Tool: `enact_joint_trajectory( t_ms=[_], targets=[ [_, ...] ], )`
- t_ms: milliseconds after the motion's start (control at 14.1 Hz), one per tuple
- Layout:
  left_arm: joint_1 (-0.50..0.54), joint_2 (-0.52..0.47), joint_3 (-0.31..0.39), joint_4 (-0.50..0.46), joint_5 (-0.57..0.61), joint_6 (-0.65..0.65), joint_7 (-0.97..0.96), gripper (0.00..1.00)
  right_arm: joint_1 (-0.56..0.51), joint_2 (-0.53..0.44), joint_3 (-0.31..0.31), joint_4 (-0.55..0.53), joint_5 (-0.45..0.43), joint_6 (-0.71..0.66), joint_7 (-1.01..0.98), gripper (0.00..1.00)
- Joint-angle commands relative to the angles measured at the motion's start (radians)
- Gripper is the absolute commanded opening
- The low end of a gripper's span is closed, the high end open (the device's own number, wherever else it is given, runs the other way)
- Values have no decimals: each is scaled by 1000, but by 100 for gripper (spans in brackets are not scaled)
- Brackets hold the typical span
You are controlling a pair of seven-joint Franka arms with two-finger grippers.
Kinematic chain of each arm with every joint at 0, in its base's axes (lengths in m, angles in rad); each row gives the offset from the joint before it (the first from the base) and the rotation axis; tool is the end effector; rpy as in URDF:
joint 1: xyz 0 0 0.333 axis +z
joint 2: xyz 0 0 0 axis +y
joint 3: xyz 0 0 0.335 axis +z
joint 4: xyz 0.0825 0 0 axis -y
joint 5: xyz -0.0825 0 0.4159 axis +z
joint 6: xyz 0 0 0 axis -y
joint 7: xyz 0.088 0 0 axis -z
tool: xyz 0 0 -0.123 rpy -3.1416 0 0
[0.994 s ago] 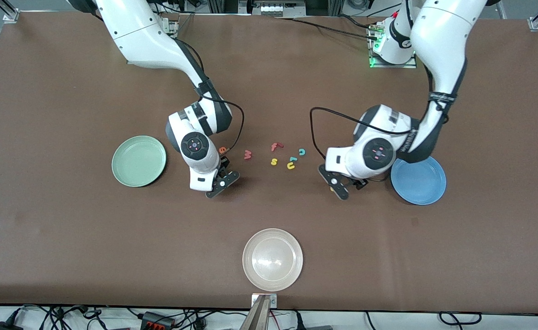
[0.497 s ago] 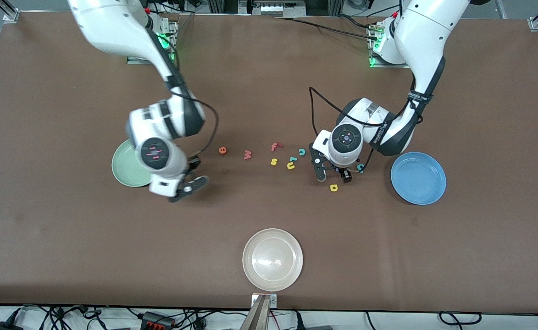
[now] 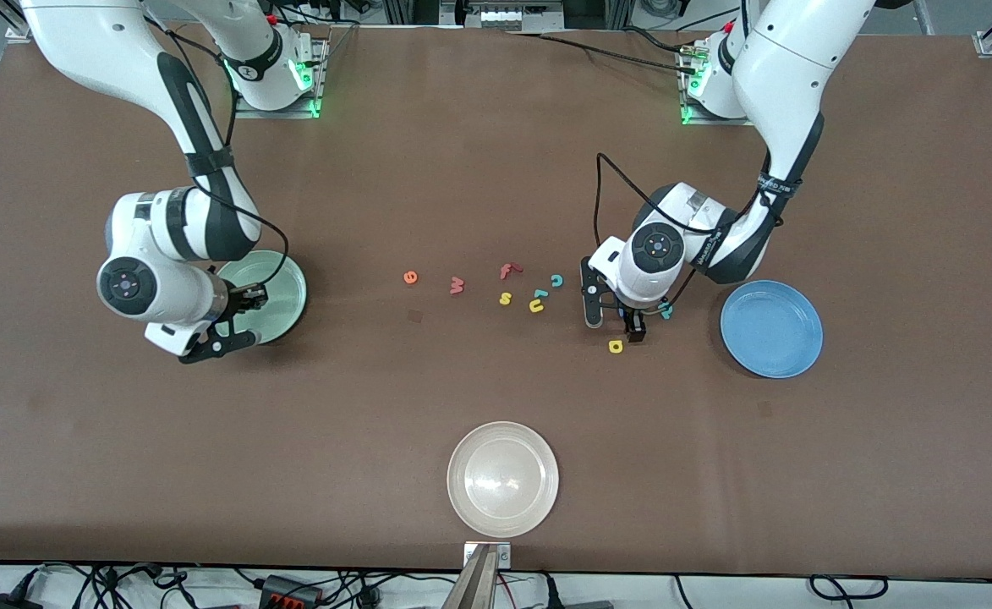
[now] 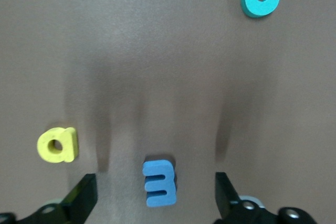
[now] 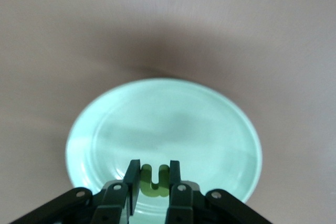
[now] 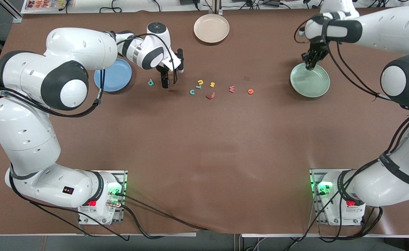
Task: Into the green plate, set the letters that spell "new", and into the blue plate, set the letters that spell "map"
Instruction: 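Carry the green u over the green plate while the left gripper reaches letters, then release the green u while the left gripper grasps the blue E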
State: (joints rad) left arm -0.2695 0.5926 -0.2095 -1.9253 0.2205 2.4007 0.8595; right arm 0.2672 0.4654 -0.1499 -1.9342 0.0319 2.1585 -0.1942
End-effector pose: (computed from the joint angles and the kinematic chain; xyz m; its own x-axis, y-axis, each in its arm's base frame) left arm 0.5711 -0.2909 0.1505 0.0880 -0.9933 -0.0755 -0.9936 -0.0929 0.0641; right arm 0.6180 0.0759 0.2071 0.9285 0.2857 -0.2372 0.2940 -0.9558 -0.0004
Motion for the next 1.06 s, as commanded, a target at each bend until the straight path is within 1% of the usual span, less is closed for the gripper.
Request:
enact_joint_trajectory(
  t_ms=[0,71,284,355,426,497,568,639,710,781,852,923,994],
  targets=[
    [7,-31,-2,-34,20,18,26,61,4,-54,-3,-136,-6,114,21,19],
    [7,-24,-2,-34,20,20,26,56,1,-48,-3,-153,-6,147,22,19],
    [12,-19,-2,-35,20,20,26,49,-3,-24,-3,-166,-6,173,22,19],
    [16,-19,-2,-35,20,20,26,44,-2,-13,-3,-164,-4,176,22,28],
    [16,-19,-2,-35,20,20,26,35,-3,-11,-3,-158,2,176,45,74],
    [18,-16,-2,-35,20,18,26,27,-3,-24,-3,-154,2,167,82,100],
    [18,-16,-2,-35,20,18,23,21,-2,-54,-3,-154,0,161,111,100],
    [18,-16,-2,-35,20,17,23,15,9,-89,-2,-143,0,124,133,100],
    [19,-17,-2,-34,19,15,21,12,13,-111,3,-108,-1,63,134,100],
    [22,-20,-1,-34,19,12,15,10,24,-119,4,-63,-1,-21,144,100],
    [33,-28,-1,-29,19,9,10,10,32,-119,7,-31,8,-63,144,100],
    [45,-42,-1,-23,19,-8,9,10,47,-120,16,-26,25,-66,153,100],
    [70,-66,-1,-20,19,-32,6,10,70,-116,30,-26,75,-65,195,100]
  ],
)
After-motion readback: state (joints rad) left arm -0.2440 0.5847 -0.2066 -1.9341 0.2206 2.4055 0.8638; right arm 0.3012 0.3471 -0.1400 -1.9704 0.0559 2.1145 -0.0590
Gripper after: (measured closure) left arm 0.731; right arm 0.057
